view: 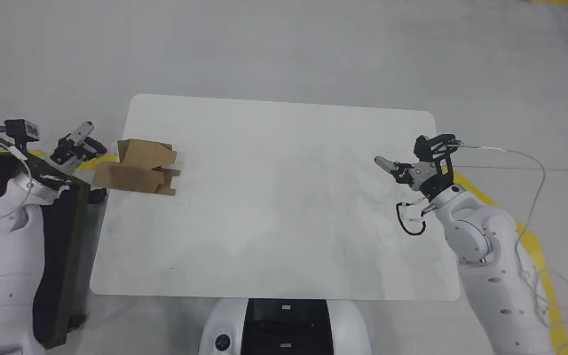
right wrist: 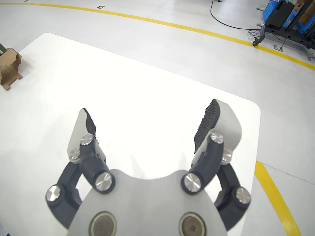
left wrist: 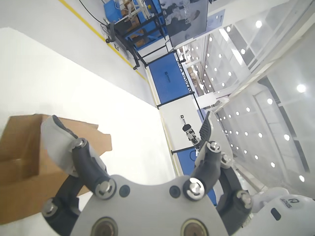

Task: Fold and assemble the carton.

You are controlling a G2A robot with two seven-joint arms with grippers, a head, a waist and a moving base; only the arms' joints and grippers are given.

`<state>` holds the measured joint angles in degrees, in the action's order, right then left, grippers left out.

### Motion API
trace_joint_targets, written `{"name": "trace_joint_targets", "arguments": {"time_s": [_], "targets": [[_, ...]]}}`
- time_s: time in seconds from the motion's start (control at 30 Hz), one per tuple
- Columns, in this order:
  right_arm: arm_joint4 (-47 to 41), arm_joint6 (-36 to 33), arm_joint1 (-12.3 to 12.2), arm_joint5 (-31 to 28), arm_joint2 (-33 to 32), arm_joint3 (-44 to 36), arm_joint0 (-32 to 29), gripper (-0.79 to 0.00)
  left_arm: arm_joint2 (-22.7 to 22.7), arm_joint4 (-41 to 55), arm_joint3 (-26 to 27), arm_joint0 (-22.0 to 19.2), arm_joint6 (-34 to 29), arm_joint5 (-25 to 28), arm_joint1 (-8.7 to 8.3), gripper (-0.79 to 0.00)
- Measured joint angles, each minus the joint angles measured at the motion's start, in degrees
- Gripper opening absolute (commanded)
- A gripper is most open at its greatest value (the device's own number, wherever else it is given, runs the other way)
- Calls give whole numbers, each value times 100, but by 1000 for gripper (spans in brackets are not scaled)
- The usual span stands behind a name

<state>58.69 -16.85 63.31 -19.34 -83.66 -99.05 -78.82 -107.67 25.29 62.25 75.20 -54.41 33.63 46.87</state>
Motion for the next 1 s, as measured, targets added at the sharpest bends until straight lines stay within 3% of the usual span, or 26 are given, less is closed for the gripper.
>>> {"name": "trace_joint_targets", "arguments": {"time_s": [0.27,0.5,0.73,1.0], "targets": [[0,0,0,0,0,0,0,0,-607,82,-297,688,377,274,-27,0],[0,0,0,0,0,0,0,0,-757,78,-674,904,837,194,1,0],[0,0,0,0,0,0,0,0,-435,-321,-1314,577,1061,178,42,0],[0,0,0,0,0,0,0,0,23,-169,-2210,-43,857,-149,140,0]]}}
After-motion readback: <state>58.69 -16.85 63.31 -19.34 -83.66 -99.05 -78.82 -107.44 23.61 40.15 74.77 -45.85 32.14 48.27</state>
